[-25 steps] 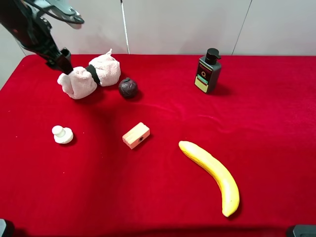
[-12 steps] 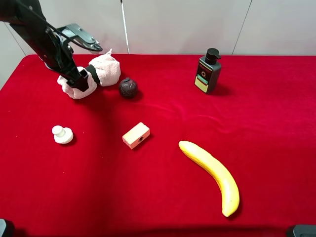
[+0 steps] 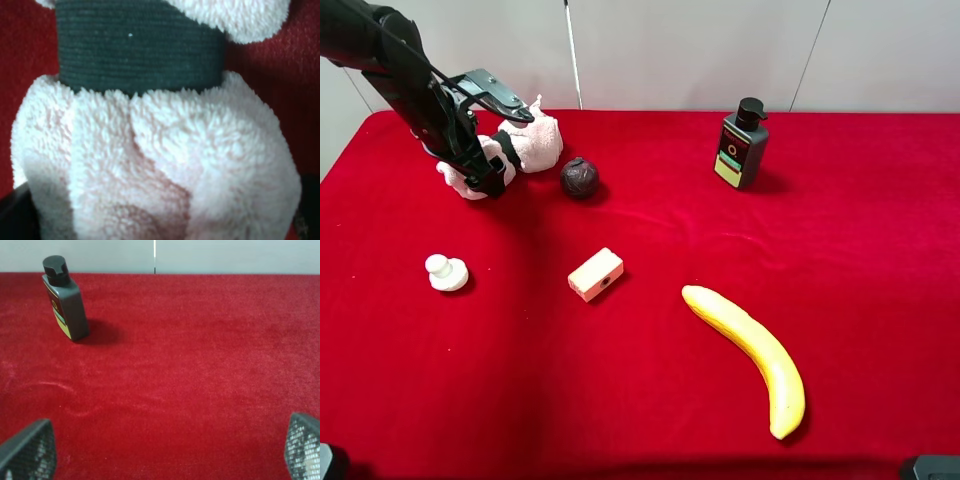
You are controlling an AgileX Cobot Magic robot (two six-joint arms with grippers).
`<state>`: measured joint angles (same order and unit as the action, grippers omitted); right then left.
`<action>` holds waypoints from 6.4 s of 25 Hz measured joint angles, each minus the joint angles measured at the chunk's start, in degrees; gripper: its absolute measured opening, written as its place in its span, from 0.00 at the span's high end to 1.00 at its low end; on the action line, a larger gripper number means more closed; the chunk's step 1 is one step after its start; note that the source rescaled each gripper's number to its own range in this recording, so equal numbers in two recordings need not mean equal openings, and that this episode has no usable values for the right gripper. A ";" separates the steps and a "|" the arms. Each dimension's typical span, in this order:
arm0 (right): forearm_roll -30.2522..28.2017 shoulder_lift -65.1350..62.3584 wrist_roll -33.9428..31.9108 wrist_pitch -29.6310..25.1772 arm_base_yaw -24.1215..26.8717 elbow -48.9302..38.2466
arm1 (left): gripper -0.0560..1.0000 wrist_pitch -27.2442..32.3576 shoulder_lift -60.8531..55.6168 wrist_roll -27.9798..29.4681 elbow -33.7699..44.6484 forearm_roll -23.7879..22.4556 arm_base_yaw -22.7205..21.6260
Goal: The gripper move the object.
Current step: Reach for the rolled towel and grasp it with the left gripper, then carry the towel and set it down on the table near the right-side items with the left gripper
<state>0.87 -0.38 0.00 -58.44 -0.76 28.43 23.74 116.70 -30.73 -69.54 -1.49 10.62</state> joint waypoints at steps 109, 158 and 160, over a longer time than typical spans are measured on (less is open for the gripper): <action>0.00 0.00 0.00 0.00 0.00 0.00 | 0.95 31.70 14.17 -1.38 -56.51 0.68 38.53; 0.00 0.00 0.00 -0.01 0.00 0.00 | 0.95 29.77 28.99 -7.23 -57.29 2.40 44.46; 0.00 0.00 0.00 -0.01 0.00 0.00 | 0.95 29.77 29.31 -7.23 -57.29 2.40 44.46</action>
<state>0.87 -0.38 0.00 -58.45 -0.76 28.43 53.52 146.01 -37.96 -126.83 0.91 55.08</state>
